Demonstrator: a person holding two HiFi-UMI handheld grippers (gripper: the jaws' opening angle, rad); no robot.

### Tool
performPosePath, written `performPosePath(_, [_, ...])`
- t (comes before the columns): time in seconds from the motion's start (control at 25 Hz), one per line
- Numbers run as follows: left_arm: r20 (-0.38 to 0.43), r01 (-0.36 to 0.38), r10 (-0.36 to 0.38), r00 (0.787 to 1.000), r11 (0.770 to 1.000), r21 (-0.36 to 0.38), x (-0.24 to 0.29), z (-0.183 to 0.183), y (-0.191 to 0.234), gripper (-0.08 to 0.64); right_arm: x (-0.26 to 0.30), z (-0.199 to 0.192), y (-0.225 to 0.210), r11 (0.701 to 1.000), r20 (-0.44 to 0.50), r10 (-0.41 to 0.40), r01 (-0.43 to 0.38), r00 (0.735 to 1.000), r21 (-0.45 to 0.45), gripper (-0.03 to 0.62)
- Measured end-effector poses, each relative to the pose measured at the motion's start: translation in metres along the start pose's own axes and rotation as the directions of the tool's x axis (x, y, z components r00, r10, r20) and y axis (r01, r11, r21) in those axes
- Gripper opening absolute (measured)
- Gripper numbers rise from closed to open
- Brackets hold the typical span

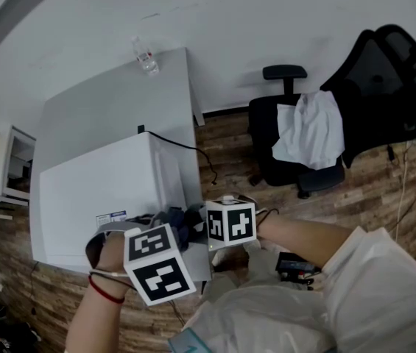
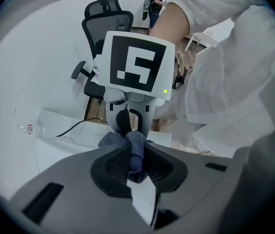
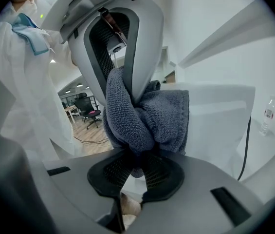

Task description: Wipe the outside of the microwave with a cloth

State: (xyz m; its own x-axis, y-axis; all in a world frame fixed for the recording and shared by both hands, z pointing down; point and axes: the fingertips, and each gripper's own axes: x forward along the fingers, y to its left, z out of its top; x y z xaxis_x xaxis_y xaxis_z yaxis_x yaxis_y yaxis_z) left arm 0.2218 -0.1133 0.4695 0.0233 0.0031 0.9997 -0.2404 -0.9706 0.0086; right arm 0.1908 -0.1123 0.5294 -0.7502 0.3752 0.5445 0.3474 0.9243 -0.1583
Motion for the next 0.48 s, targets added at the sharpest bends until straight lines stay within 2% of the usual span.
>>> performPosePath(0.24, [0.031, -0.001, 0.001, 1.0, 1.0, -0.007, -0.002, -0.001, -0.01, 0.054, 0.002, 0.003, 0.011, 1.0, 0.006, 0.007, -0.007, 1.0, 0.014, 0.063])
performPosePath(0.48, [0.129, 0.017, -0.01, 0.992, 0.999, -0.051, -0.012, -0.001, -0.023, 0.054, 0.001, 0.008, 0.027, 0.999, 0.013, 0.025, -0.026, 1.0, 0.036, 0.063])
